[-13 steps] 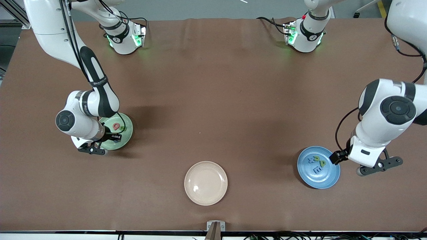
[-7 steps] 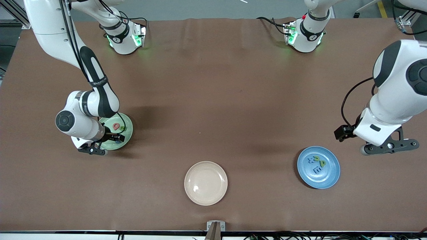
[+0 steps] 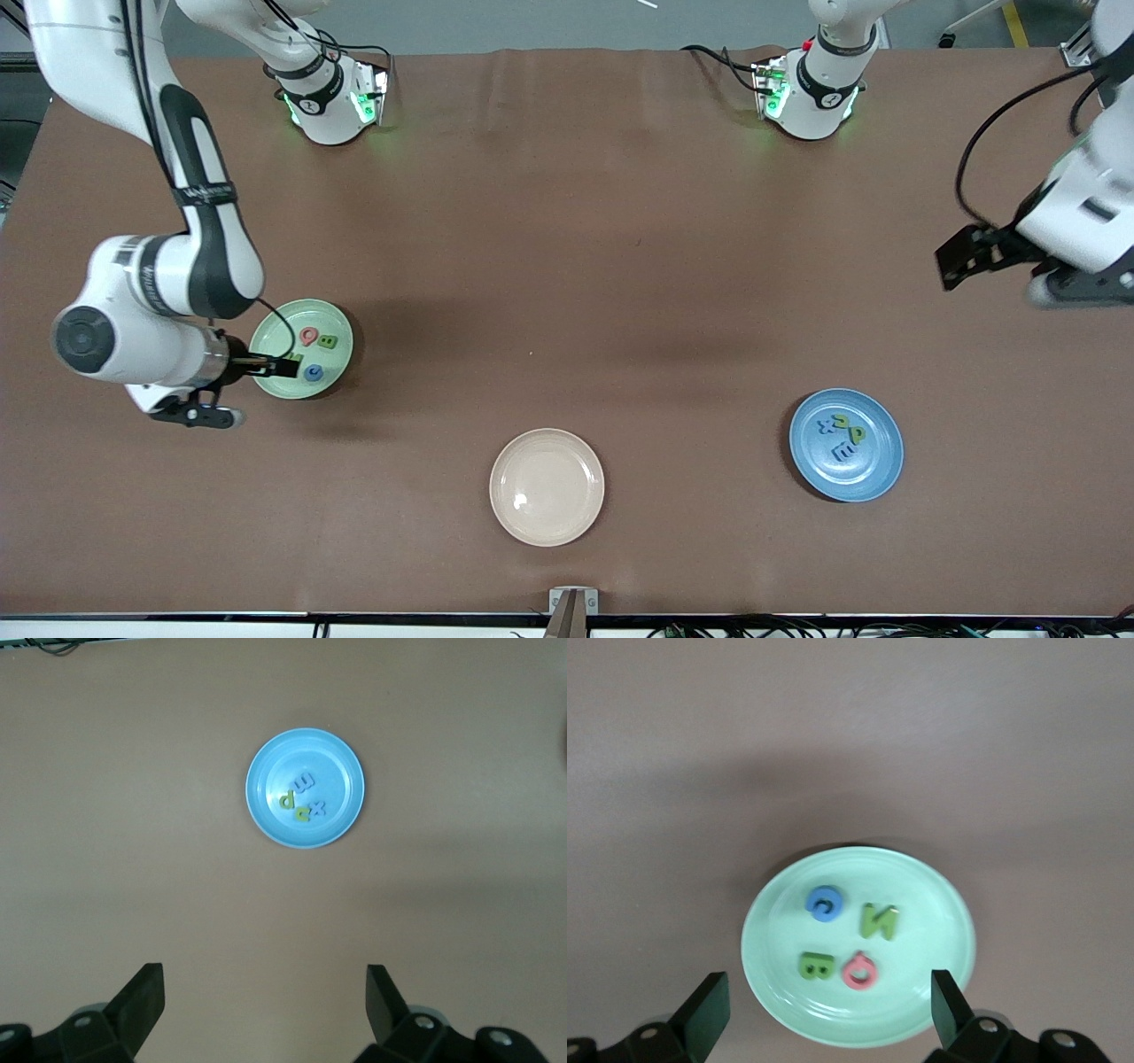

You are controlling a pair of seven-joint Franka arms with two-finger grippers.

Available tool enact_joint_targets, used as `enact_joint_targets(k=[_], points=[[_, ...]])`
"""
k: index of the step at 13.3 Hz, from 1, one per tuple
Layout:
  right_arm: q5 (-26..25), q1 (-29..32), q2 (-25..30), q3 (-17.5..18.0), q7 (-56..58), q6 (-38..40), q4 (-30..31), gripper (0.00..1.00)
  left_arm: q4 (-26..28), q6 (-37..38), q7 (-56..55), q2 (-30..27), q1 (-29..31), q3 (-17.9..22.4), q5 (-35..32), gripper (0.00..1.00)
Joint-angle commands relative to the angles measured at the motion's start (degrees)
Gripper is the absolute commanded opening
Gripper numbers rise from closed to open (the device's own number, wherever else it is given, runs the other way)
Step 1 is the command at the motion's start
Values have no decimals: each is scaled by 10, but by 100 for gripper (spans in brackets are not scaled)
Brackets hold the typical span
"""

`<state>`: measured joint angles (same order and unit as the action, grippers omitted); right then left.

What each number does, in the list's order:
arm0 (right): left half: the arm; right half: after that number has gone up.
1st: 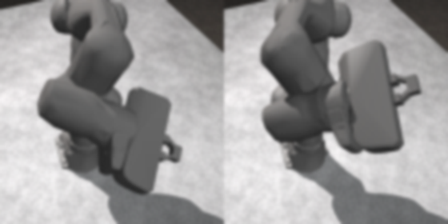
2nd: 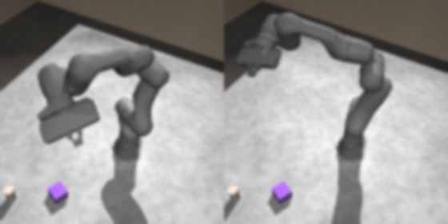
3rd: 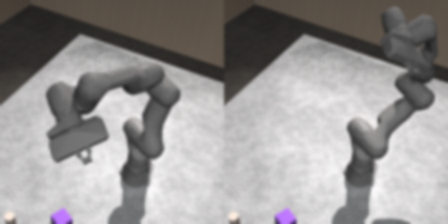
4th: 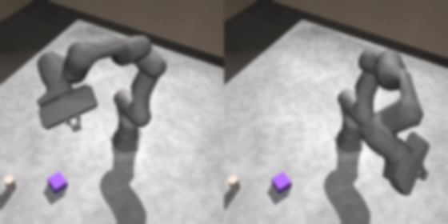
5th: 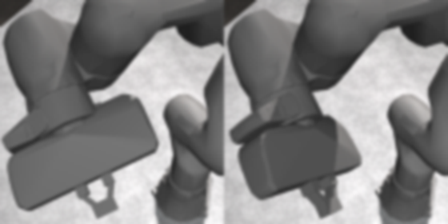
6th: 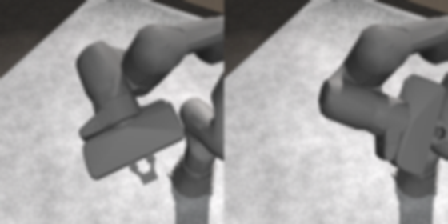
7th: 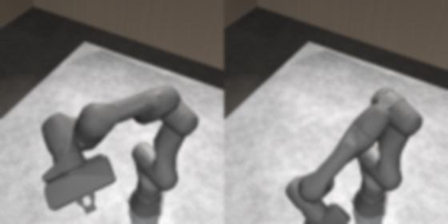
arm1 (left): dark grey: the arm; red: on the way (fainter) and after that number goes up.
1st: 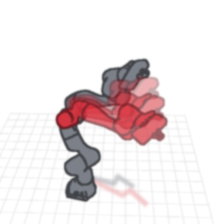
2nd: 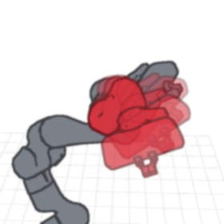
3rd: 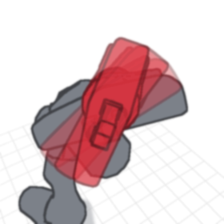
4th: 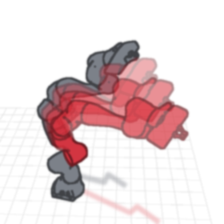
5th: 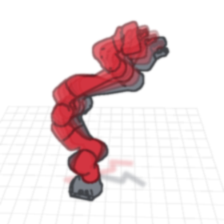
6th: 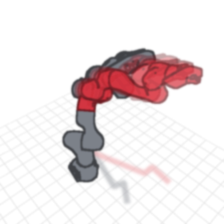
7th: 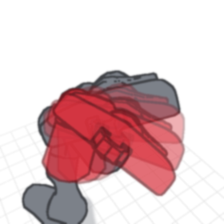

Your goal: Sort upper and lower case letters into plates

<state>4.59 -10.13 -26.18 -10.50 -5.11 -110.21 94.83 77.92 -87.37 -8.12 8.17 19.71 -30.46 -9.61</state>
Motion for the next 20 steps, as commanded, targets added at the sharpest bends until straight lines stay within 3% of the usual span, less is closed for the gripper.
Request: enact_joint_targets(k=[1, 6, 10, 20], points=[[-20, 21, 7, 6, 24, 69, -45, 100, 51, 20, 40, -63, -98, 151, 69, 100], [-20, 65, 25, 6, 58, 217, -155, 100, 111, 29, 50, -119, -150, 231, 89, 100], [-15, 67, 25, 6, 56, 241, -199, 100, 126, 35, 49, -135, -154, 226, 90, 100], [-20, 81, 29, 4, 51, 284, -239, 100, 140, 31, 72, -146, -151, 212, 88, 100]])
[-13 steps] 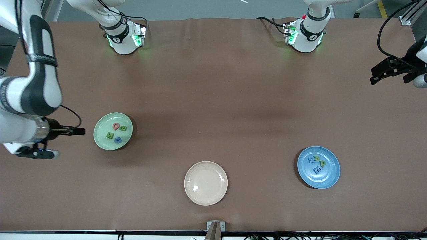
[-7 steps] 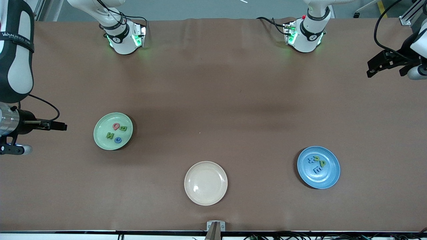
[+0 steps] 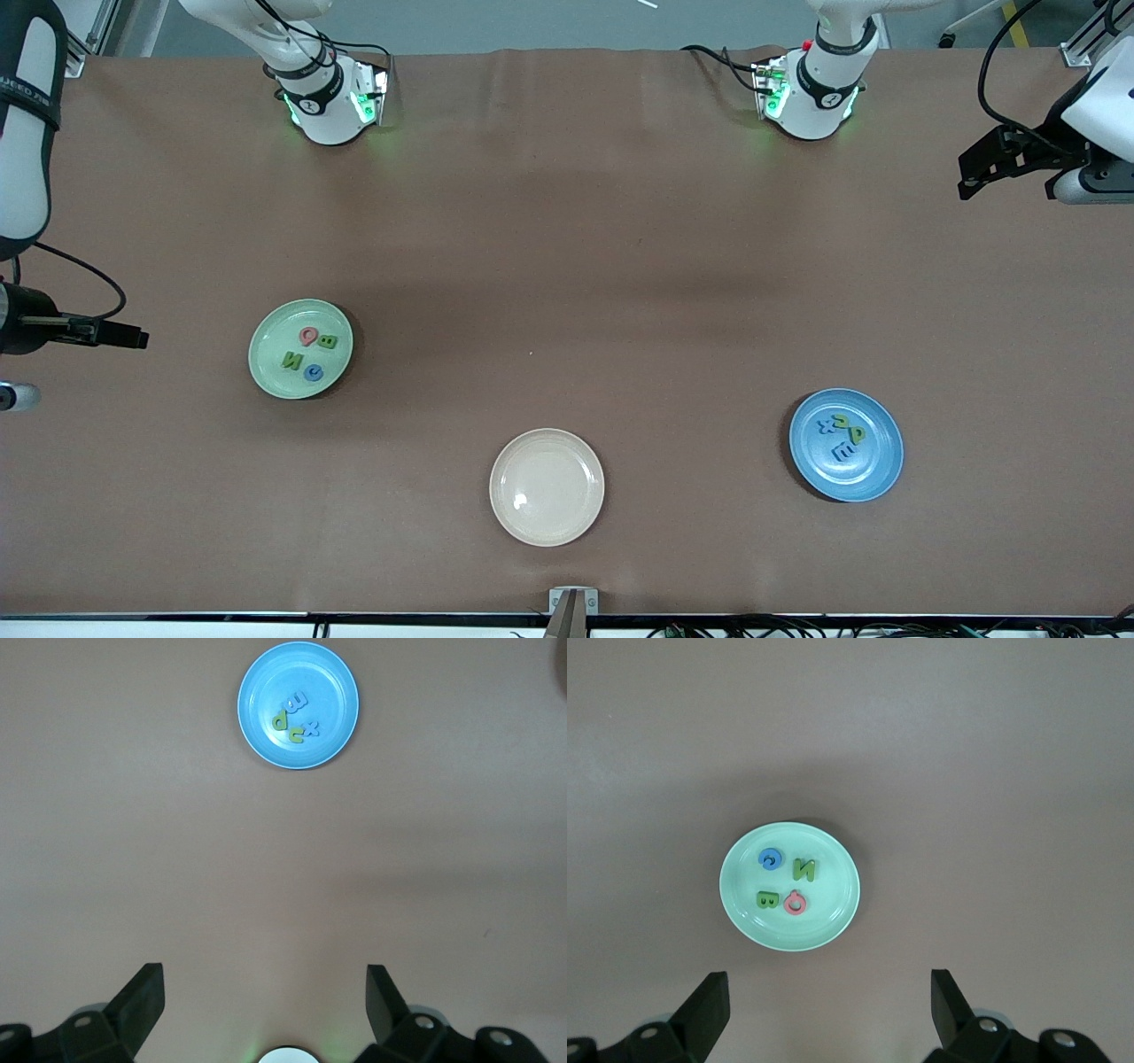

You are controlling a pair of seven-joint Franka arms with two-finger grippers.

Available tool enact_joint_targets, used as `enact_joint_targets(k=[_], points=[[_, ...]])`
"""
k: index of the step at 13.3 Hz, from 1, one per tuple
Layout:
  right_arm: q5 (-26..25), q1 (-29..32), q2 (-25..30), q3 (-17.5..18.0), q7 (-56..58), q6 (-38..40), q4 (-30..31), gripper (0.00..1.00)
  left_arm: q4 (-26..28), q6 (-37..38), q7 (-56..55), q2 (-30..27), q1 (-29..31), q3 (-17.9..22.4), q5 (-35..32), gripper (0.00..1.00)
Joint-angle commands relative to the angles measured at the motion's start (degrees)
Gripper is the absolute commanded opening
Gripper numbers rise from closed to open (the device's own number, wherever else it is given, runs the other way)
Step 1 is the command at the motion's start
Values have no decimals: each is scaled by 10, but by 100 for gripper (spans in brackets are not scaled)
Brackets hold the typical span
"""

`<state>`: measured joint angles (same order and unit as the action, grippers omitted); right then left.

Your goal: Sort upper and lower case letters into plates

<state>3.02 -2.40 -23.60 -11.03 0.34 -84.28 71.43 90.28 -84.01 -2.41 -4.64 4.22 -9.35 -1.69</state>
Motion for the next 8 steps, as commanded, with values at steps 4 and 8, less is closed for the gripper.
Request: enact_joint_targets(k=[4, 8], points=[[5, 6, 33, 10, 4, 40, 9, 100, 16, -12, 15, -17, 5, 3, 10, 100], [4, 2, 86, 12, 6, 18, 67, 100, 17, -19, 15, -15, 5, 3, 10, 100]])
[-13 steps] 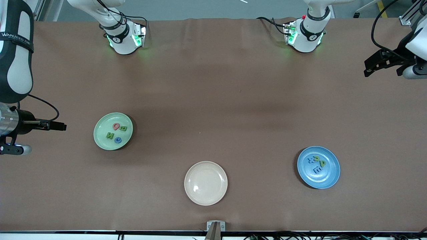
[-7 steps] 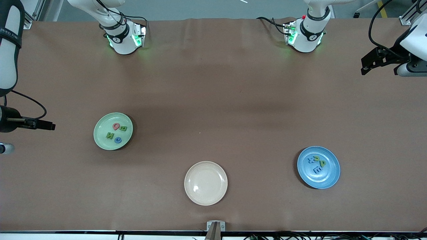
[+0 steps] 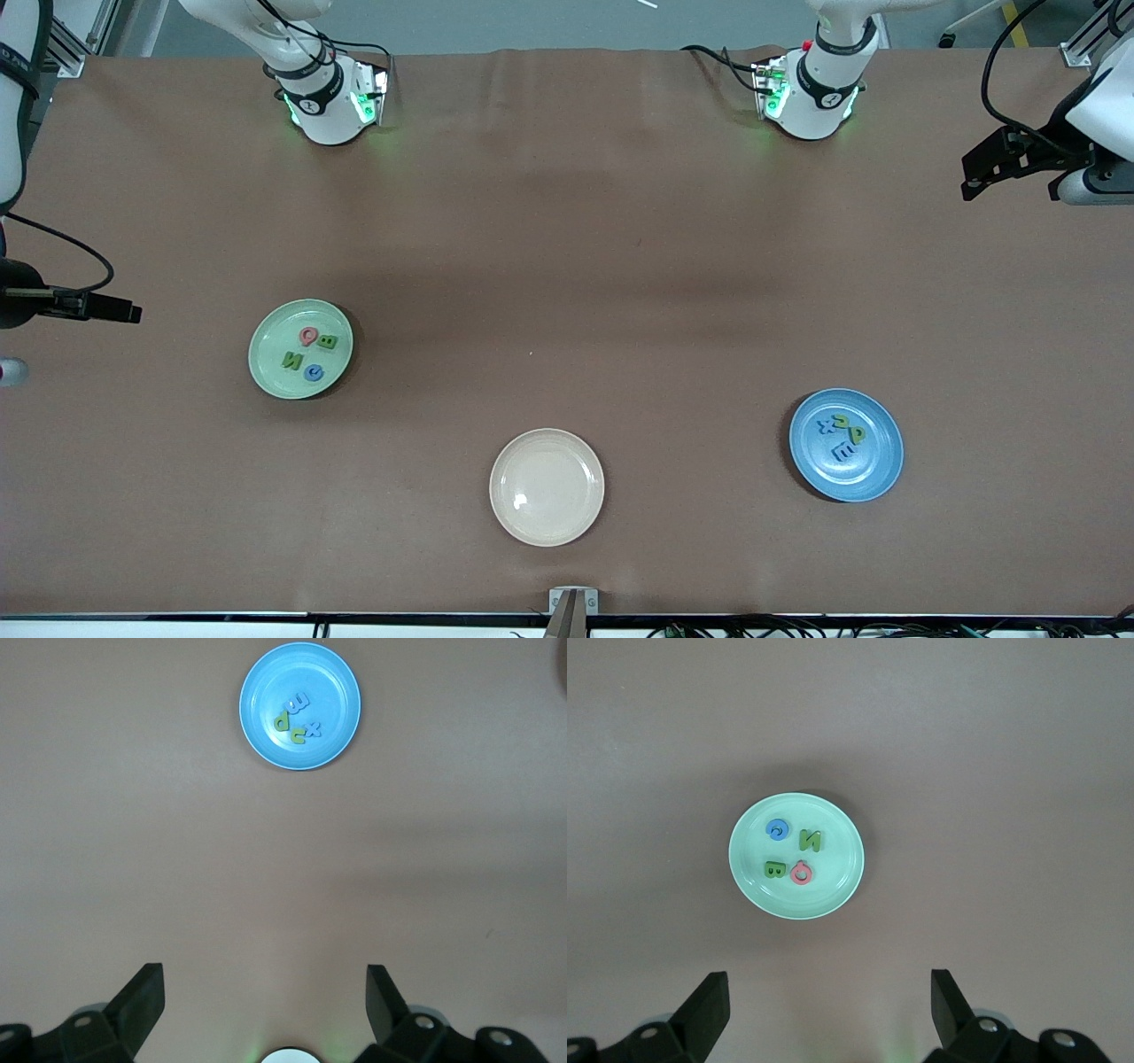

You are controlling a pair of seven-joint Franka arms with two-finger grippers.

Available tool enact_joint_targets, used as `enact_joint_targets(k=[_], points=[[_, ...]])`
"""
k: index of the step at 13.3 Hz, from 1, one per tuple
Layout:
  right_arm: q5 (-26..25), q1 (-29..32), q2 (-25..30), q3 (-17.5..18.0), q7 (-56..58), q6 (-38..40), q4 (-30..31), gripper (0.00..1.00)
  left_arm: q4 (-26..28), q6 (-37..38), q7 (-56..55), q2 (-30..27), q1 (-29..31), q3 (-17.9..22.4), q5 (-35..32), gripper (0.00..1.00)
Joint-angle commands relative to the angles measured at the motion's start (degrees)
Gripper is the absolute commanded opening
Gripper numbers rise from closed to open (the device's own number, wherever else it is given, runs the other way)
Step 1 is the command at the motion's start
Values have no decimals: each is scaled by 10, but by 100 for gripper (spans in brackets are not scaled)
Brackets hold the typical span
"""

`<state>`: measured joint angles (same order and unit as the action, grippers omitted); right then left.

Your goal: Sort upper and lower case letters into plates

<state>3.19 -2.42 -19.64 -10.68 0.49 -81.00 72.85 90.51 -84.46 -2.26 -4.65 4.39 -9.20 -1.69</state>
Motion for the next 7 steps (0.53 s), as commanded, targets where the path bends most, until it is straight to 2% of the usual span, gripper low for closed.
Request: enact_joint_targets(k=[1, 6, 7], points=[[2, 3, 57, 10, 5, -14, 61, 100, 15, -17, 14, -15, 3, 1, 10, 100], [-4, 33, 161, 55, 5, -90, 198, 100, 17, -16, 15, -16, 3, 1, 10, 100], [-5, 35, 171, 56, 6, -93, 204, 100, 17, -17, 15, -15, 2, 1, 10, 100]])
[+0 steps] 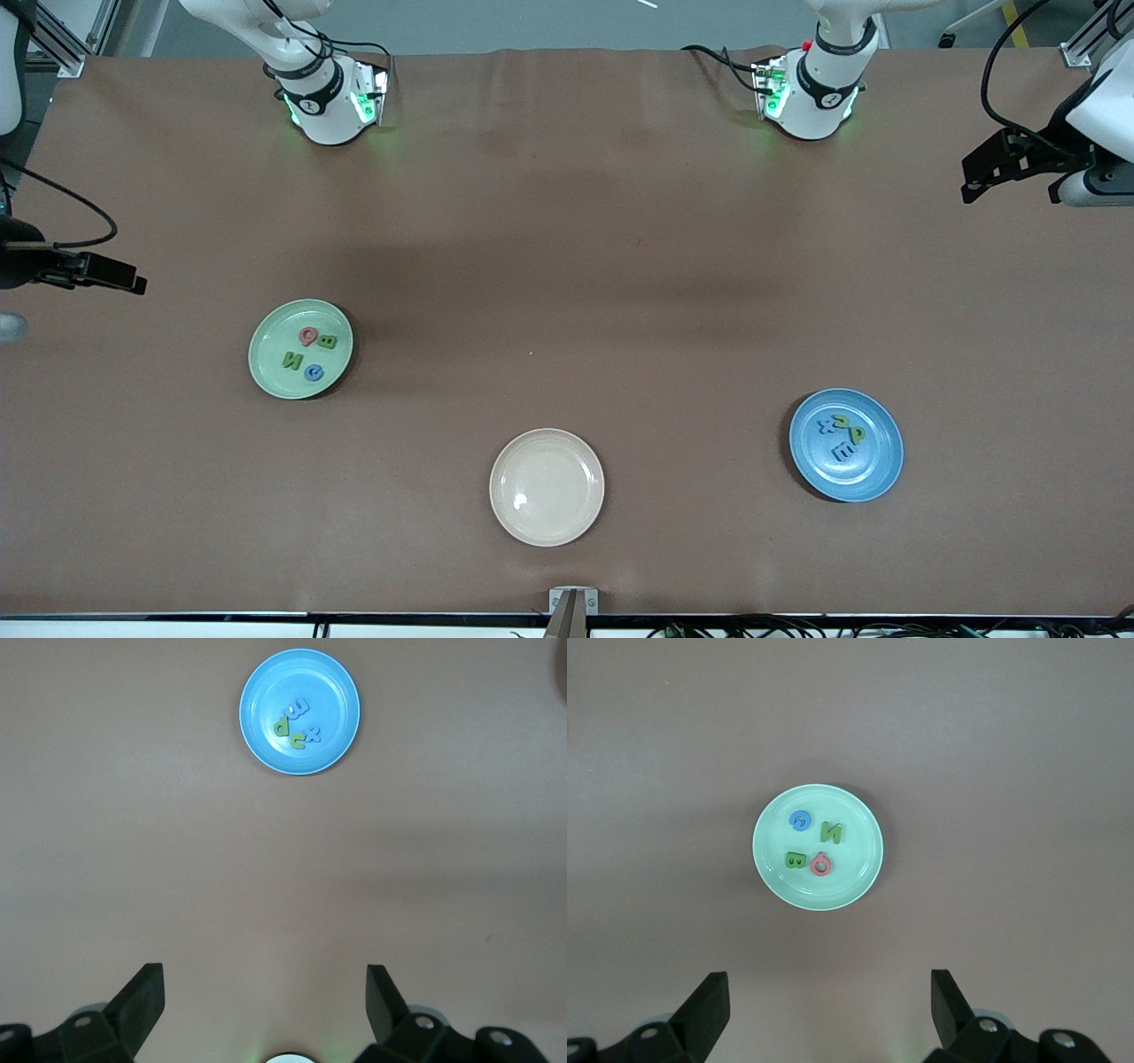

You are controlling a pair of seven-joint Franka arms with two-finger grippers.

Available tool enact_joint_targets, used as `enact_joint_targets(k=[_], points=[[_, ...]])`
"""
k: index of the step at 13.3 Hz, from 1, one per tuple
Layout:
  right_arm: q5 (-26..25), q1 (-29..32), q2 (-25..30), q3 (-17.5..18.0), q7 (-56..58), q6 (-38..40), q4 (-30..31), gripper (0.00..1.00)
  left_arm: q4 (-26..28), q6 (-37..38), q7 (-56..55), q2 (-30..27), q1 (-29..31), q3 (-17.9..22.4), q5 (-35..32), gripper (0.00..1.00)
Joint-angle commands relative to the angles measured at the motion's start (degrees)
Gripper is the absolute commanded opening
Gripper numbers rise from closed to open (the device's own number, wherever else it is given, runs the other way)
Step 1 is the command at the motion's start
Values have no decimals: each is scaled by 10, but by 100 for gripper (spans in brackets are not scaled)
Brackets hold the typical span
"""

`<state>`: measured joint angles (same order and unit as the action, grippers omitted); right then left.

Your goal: Sort upper and lower case letters into plates

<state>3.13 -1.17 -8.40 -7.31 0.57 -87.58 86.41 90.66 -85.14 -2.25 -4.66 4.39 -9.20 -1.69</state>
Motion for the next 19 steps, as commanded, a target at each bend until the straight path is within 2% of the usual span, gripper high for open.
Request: enact_joint_targets(k=[1, 9, 11, 19], points=[[-4, 19, 64, 22, 6, -23, 68, 100, 15, -10, 15, -14, 3, 1, 10, 100], [-15, 21, 112, 24, 9, 12, 68, 100, 9, -20, 15, -2, 0, 1, 14, 100], [-28, 39, 122, 53, 11, 15, 68, 100, 9, -20, 15, -1, 0, 1, 14, 100], [-21, 33, 126, 56, 6, 21, 70, 100, 9, -20, 15, 0, -1, 1, 38, 100]])
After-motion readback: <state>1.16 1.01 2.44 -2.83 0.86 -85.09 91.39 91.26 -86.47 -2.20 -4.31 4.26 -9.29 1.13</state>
